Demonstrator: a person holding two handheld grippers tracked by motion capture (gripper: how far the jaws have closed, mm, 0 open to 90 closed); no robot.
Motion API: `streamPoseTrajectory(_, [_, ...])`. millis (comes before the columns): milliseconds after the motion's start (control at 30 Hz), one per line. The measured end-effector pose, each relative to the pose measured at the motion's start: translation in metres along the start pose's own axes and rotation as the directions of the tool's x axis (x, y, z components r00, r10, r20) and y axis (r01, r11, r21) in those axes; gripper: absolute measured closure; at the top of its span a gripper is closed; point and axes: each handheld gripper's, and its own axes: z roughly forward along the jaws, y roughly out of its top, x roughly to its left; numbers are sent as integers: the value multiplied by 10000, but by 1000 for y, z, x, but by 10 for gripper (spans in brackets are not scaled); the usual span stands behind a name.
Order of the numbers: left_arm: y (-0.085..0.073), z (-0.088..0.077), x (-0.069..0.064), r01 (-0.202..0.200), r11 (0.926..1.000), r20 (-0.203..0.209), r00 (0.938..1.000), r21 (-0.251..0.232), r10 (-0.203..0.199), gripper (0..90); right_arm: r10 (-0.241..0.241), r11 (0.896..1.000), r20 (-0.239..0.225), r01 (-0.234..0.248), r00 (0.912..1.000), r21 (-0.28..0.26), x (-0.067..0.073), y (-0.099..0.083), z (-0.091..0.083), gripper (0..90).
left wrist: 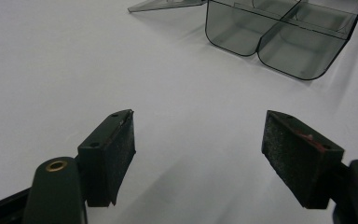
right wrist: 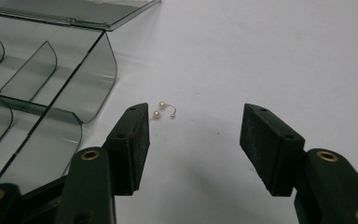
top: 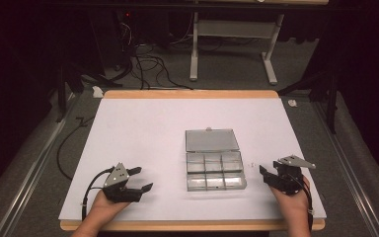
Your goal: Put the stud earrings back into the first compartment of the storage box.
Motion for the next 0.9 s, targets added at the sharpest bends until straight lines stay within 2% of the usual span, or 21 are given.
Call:
streamPoseTrajectory(133, [0, 0, 0, -16, 10000, 1, 10000, -15, 16, 261, 27, 9999, -3, -27, 10000, 121, 1, 4, 0, 465])
streamPoseTrajectory(300, [0, 0, -1, -137, 9999, 114, 9998, -10, 137, 261, 43, 9982, 117, -50, 9999, 598, 2, 8, 2, 429])
streamPoseTrajectory(433, [0, 0, -1, -190, 9998, 130, 9997, 11, 190, 261, -24, 9961, 3, 24, 10000, 878, 1, 9, 3, 429])
streamPoseTrajectory(567, [0, 0, -2, -225, 9997, 166, 9996, 55, 224, 261, -91, 9890, -165, 114, 9998, 1476, 0, 11, 5, 427])
streamPoseTrajectory(900, [0, 0, -2, -250, 9997, 181, 9995, 62, 249, 261, -346, 9733, -494, 448, 9982, 2250, 2, 18, 10, 460])
